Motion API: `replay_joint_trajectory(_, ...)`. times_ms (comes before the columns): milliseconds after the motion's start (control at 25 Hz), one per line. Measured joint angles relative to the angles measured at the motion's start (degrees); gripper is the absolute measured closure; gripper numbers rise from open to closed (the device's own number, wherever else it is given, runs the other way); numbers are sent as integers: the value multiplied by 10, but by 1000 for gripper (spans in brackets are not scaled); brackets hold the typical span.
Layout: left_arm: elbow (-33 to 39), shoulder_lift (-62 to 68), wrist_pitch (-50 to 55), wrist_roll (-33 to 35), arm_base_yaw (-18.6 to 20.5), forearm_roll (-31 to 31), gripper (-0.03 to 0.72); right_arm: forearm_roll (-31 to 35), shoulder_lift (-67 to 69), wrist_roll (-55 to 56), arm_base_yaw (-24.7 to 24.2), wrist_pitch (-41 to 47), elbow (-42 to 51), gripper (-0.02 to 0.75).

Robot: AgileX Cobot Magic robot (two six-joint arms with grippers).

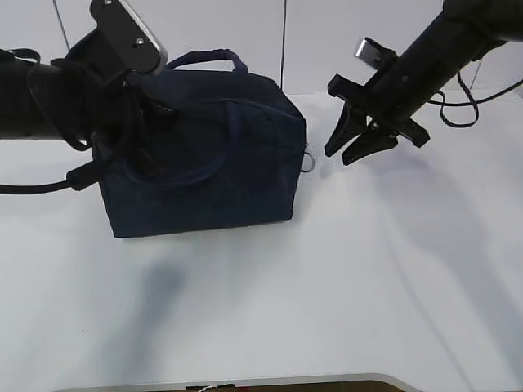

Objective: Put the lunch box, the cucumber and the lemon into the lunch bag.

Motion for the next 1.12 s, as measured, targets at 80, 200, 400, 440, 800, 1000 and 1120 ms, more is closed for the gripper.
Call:
replay_joint_trajectory(80,0,0,-2,0,1,0,692,1,0,-27,0,0,-10,395)
replay_joint_trajectory(200,0,0,-2,0,1,0,692,13,0,-72,0,1,-12,332)
replay_joint_trajectory(400,0,0,7,0,1,0,692,1,-29,-152,0,3,-12,318)
replay_joint_trajectory(440,0,0,11,0,1,0,692,-9,-39,-175,0,3,-12,317)
replay_joint_trajectory(800,0,0,36,0,1,0,692,-72,-140,-296,7,9,-12,317)
replay_joint_trajectory(1000,0,0,61,0,1,1,692,-108,-184,-301,8,14,-12,317)
replay_joint_trajectory(1120,0,0,75,0,1,11,691,-111,-198,-302,8,17,-12,316)
